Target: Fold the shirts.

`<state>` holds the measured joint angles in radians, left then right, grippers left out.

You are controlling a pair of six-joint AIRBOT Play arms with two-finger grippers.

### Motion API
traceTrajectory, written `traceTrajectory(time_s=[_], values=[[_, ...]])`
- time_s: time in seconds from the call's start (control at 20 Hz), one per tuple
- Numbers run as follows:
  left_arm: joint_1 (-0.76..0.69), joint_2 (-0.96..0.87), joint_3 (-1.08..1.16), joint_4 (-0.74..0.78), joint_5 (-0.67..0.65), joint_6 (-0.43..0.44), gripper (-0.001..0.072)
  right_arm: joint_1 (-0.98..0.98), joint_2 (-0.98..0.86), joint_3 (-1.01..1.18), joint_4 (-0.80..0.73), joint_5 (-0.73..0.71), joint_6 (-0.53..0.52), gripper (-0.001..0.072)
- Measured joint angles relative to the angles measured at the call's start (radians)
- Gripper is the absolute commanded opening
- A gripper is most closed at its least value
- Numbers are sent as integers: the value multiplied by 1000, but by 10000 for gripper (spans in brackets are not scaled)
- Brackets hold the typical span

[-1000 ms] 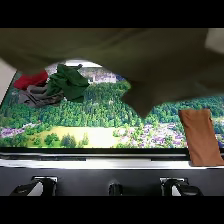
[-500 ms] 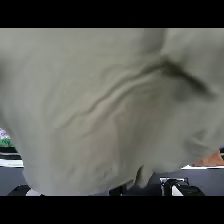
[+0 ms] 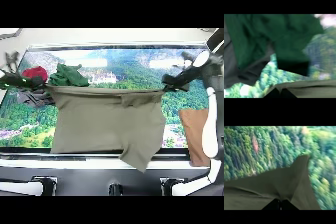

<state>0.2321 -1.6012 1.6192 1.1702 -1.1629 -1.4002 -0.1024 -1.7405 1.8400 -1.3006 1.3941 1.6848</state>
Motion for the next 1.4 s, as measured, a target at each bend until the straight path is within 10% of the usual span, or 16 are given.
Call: traceTrajectory(time_s=[0.25,0.55,1.2,1.3,1.4], values=[[-1,-118,13,-49,56,34,27,-1,-88,-4,81,-134,11,41],[27,-152,-10,-53,-195,112,27,-1,-67,-38,-3,138,-29,41],[31,-229,-104,-43,-326,72,40,1,-77,-209,18,154,69,47],[32,-233,-103,-43,-330,69,430,1,-77,-216,19,151,78,281],[39,-233,-94,-44,-347,63,494,0,-59,-220,10,152,77,348]])
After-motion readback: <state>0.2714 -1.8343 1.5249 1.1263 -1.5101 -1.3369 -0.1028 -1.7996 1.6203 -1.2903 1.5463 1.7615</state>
